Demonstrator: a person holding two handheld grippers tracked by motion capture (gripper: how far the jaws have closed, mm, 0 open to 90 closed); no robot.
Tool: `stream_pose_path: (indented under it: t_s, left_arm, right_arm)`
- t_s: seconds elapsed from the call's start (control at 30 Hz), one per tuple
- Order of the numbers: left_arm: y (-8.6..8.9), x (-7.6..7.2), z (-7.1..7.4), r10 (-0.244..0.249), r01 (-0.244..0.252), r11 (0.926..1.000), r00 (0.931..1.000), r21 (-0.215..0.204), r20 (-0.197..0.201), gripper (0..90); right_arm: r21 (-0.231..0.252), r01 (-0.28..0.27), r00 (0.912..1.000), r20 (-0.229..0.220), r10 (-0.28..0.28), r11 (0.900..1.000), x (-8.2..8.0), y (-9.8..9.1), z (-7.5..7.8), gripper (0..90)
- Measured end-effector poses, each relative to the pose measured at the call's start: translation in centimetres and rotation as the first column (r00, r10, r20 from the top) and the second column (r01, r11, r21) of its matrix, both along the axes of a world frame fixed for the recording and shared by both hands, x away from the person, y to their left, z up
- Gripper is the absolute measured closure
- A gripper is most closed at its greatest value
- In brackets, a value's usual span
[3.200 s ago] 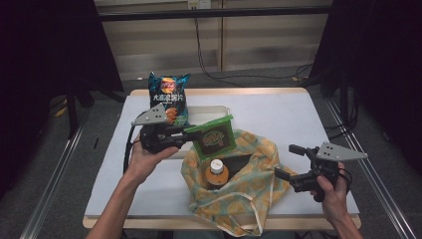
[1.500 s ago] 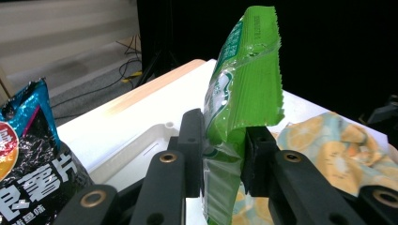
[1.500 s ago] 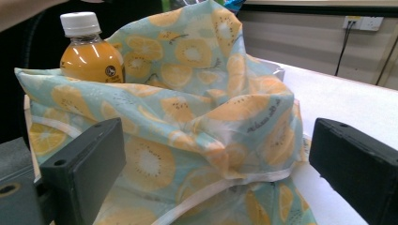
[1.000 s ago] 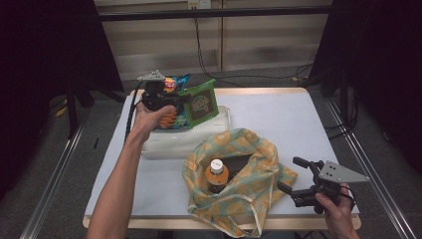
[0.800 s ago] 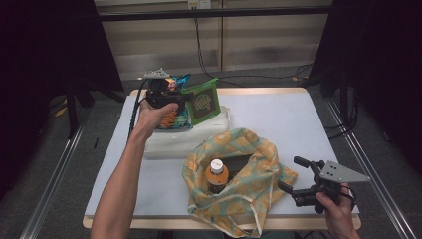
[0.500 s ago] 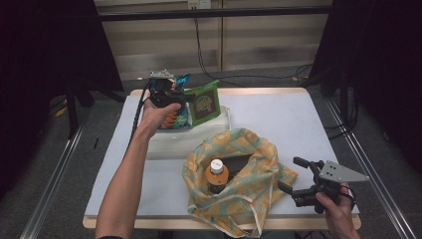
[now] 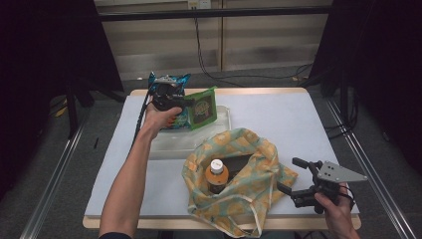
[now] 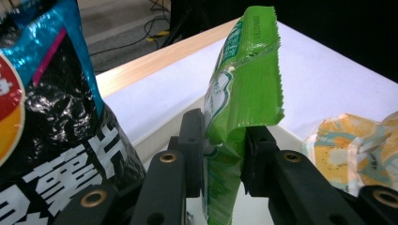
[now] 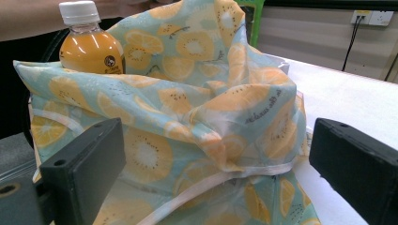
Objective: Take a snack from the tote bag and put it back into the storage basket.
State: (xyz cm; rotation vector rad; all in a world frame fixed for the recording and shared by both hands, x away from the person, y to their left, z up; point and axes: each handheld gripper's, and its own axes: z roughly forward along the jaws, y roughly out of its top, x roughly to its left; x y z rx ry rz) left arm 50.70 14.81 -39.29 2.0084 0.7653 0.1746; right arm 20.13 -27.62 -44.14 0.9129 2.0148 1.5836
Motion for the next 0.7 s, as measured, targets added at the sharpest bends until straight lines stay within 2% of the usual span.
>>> stream_pose_path:
  t_s: [0.23,0.27,0.7]
  left_arm:
    - [-0.6,0.5,-1.0,-0.004,0.004,0.9998,1.0,0.019,-0.005,73.4]
    - [-0.7,0.5,-1.1,-0.008,0.008,0.9999,1.0,0.009,0.0,73.3]
    - [-1.7,1.7,-1.2,0.031,-0.033,0.9979,0.9991,0.055,0.027,71.0]
  right_arm:
    - [-0.004,-0.006,1.0,0.003,0.006,1.0,0.0,0.1,-0.1,3.5]
    - [-0.001,-0.003,1.0,-0.001,0.003,1.0,0.0,0.2,-0.1,3.5]
    - [0.0,-0.007,1.0,-0.005,0.007,1.0,0.0,0.2,-0.2,3.4]
